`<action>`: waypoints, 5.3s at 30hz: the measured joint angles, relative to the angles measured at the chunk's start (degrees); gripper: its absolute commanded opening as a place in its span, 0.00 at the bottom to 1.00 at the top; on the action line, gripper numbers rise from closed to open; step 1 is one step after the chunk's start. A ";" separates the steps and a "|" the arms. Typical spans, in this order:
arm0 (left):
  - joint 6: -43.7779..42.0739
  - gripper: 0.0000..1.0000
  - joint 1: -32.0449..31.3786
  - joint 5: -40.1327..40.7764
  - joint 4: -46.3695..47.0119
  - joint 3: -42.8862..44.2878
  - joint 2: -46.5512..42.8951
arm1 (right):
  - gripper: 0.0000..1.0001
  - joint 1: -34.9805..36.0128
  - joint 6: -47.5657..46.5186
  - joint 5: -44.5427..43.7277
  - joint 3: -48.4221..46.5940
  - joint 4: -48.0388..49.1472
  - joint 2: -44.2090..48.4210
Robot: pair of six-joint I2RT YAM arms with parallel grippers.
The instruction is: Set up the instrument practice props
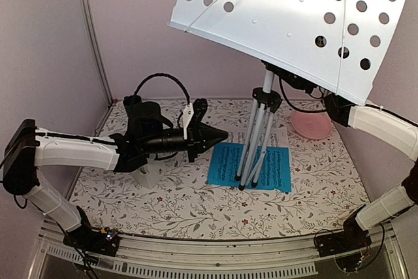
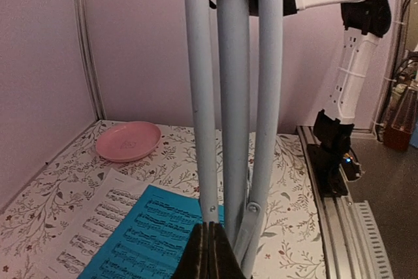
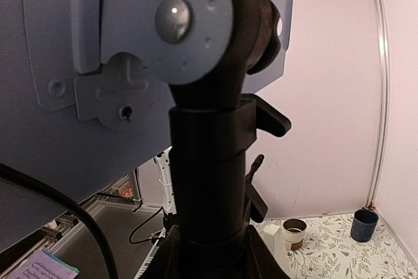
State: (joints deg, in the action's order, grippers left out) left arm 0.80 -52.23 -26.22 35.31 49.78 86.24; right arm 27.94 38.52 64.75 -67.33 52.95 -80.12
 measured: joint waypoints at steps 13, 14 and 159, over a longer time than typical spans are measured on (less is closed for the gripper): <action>3.72 0.00 -4.22 -0.50 3.58 4.39 7.58 | 0.00 3.23 -0.76 1.88 -1.62 0.22 -1.11; 3.85 0.00 -4.42 -0.48 3.85 4.83 7.98 | 0.00 3.45 -0.85 1.86 -1.62 0.22 -1.20; -30.23 0.00 -4.42 24.11 3.67 3.87 7.58 | 0.00 7.23 -3.34 -1.42 -0.11 5.11 -2.73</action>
State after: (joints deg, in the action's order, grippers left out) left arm -29.43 -56.64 -2.11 38.98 53.65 93.82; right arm 35.18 35.18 63.33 -67.44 58.06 -82.85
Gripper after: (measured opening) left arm 0.136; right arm 0.251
